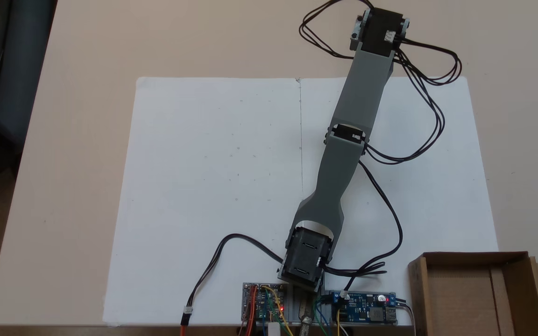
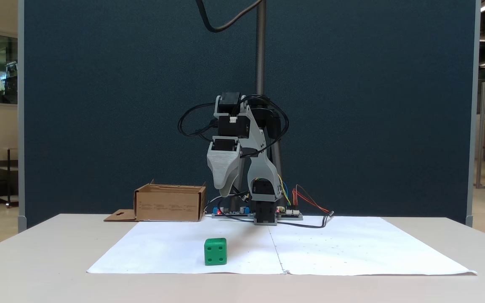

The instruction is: Grasp a green dice and put it in the bin.

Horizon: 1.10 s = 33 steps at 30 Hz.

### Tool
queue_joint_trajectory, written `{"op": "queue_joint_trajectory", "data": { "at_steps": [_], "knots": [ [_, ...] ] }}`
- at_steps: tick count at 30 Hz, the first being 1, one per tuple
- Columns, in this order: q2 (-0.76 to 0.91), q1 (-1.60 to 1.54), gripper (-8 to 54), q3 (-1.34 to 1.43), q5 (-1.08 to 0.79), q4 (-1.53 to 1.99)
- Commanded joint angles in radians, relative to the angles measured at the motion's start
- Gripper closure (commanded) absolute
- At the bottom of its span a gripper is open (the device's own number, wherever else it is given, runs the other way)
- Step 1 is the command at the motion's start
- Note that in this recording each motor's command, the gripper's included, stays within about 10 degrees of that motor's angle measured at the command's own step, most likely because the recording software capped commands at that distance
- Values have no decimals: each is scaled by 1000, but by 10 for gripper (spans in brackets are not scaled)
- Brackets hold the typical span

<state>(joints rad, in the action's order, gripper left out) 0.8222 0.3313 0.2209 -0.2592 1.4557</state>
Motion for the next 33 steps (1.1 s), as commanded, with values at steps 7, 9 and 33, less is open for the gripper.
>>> {"op": "queue_joint_trajectory", "data": {
  "at_steps": [7, 9, 33],
  "knots": [
    [-18, 21, 27, -32, 51, 98],
    [-31, 28, 25, -35, 51, 94],
    [-140, -8, 23, -41, 49, 20]
  ]
}}
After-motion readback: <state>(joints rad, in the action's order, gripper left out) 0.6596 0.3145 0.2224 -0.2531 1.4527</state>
